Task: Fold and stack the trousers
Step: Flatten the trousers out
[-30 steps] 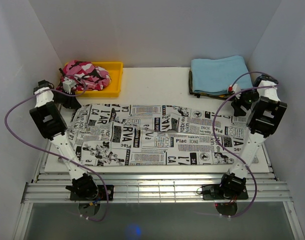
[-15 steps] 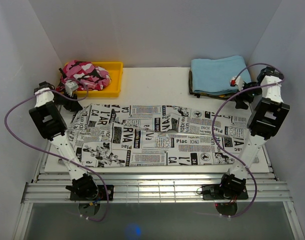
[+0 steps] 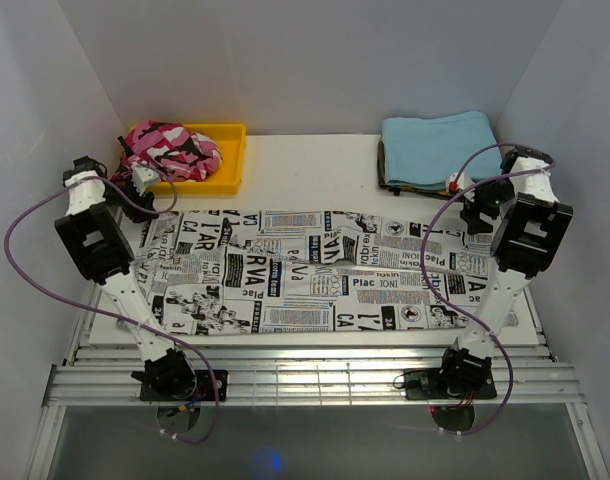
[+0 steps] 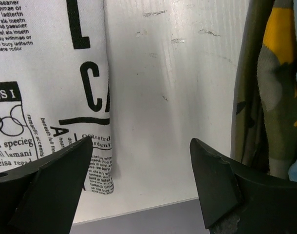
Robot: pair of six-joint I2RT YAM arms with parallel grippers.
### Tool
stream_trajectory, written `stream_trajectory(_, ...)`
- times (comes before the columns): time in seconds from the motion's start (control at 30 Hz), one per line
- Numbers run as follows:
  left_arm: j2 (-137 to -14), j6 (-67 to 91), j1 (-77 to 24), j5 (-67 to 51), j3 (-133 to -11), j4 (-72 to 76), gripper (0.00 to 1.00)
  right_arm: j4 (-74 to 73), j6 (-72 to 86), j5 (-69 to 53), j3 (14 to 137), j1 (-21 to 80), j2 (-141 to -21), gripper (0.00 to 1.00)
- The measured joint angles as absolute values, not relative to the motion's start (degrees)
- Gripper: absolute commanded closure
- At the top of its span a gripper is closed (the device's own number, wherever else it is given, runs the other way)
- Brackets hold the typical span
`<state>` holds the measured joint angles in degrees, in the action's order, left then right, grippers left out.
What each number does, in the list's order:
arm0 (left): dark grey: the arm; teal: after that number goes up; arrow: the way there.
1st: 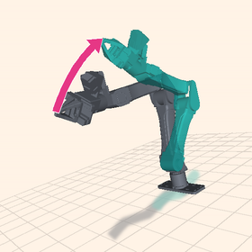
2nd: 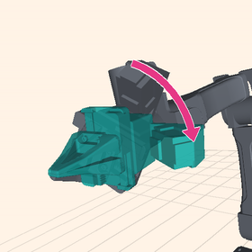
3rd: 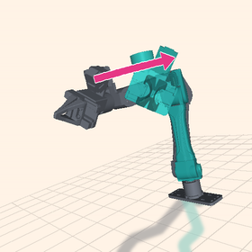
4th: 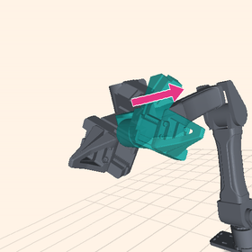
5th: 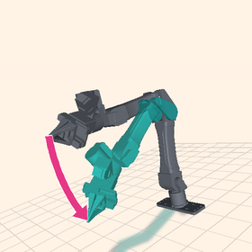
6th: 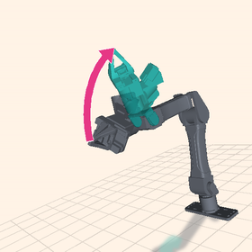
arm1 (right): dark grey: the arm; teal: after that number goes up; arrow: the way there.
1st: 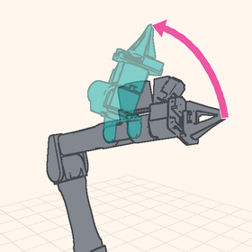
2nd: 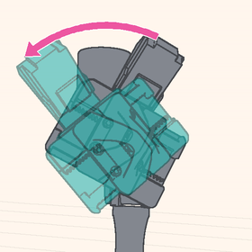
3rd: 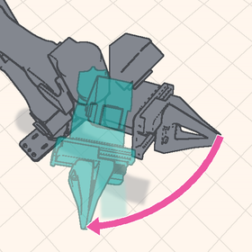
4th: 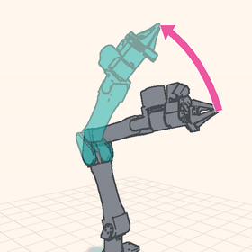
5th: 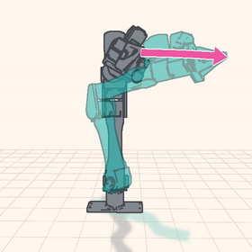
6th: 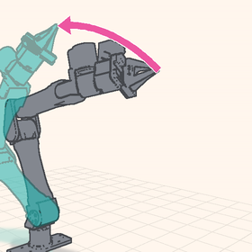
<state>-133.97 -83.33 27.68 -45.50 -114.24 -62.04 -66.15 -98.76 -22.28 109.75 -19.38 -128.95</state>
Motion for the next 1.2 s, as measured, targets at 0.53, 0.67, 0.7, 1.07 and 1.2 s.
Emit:
stream_trajectory(0.53,-138.3,-96.1,25.1,-39.7,-119.9,-66.2,0.41,-66.1,-100.9,-17.9,108.3,-17.6,-129.8,0.13)
stream_trajectory(0.67,-139.2,-98.5,24.4,-39.2,-120.9,-68.2,0.43,-66.2,-100.9,-17.7,107.0,-17.6,-129.8,0.13)
stream_trajectory(0.7,-139.3,-99.1,24.2,-38.8,-121.1,-68.6,0.49,-66.3,-100.9,-17.7,107.0,-17.6,-129.8,0.14)
stream_trajectory(1.07,-138.8,-103.2,23.3,-35.7,-119.7,-72.1,1.0,-66.2,-100.9,-18.1,107.1,-17.7,-129.7,0.1)
stream_trajectory(1.2,-138.5,-103.1,23.2,-35.6,-119.2,-71.7,1.0,-66.3,-100.8,-18.6,108.2,-17.8,-129.7,0.02)
